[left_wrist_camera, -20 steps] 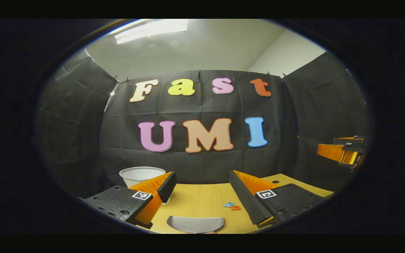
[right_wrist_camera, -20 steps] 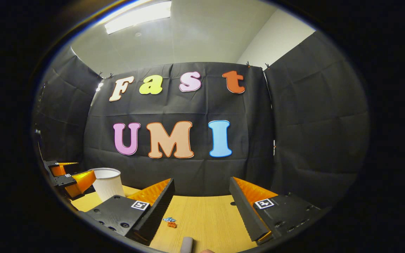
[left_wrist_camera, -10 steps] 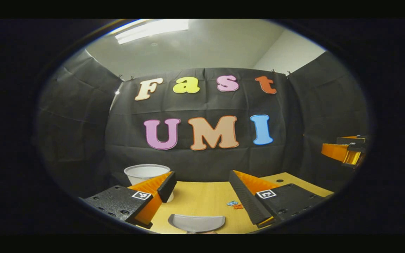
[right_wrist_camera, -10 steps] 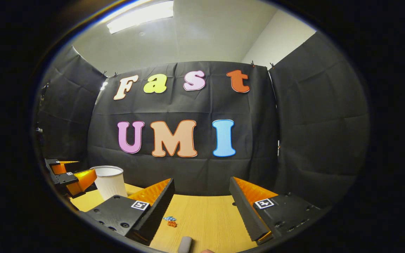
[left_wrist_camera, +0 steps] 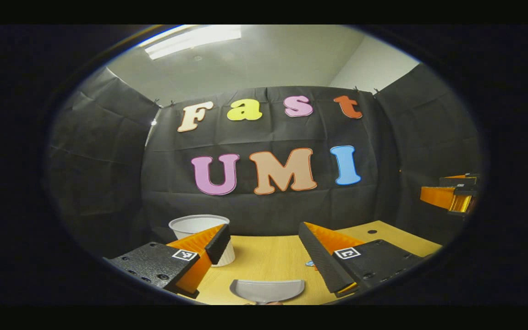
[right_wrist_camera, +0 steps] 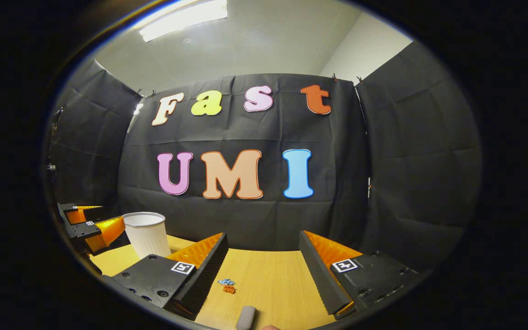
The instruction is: Pick up the small broom and dustpan from the desktop, sweep the trash into the dustpan with the broom, and then empty the trash into the garbage bin.
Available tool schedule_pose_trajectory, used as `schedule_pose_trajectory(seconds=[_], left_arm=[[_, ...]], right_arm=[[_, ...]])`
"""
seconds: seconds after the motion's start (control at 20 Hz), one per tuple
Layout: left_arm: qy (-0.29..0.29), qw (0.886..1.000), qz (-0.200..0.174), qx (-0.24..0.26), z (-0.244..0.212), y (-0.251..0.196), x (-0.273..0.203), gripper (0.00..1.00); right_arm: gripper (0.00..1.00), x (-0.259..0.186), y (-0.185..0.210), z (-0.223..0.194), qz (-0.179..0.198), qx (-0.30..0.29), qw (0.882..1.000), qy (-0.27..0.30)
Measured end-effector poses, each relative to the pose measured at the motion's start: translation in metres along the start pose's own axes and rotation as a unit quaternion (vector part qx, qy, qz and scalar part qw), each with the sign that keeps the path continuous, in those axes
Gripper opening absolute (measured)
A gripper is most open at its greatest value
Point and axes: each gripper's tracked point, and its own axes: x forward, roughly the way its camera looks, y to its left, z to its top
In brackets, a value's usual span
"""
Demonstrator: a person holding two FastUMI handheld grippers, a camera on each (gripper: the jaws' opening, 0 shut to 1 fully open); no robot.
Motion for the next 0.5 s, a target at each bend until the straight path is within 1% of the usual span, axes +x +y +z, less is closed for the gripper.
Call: schedule_pose_trajectory(seconds=[0.15,0.25,0.3,0.35,0.5], left_arm=[[0.019,1.000,-0.005,0.004,-0.014,0.003,0.002,0.92],[0.042,0.999,-0.009,-0.001,-0.033,0.003,0.000,0.92],[0.056,0.998,-0.011,-0.006,-0.044,0.002,0.000,0.95],[0.072,0.997,-0.013,-0.013,-0.053,0.002,0.000,0.92],[0.114,0.993,-0.011,-0.027,-0.087,0.004,-0.005,0.93]], right_arm=[[0.92,0.003,0.006,-0.012,0.004,-0.003,1.000,0.015],[0.92,0.006,0.012,-0.021,0.009,-0.002,1.000,0.030],[0.92,0.009,0.016,-0.028,0.012,0.000,0.999,0.041],[0.92,0.010,0.018,-0.037,0.014,0.001,0.999,0.051],[0.92,0.003,0.023,-0.070,0.020,0.001,0.996,0.088]])
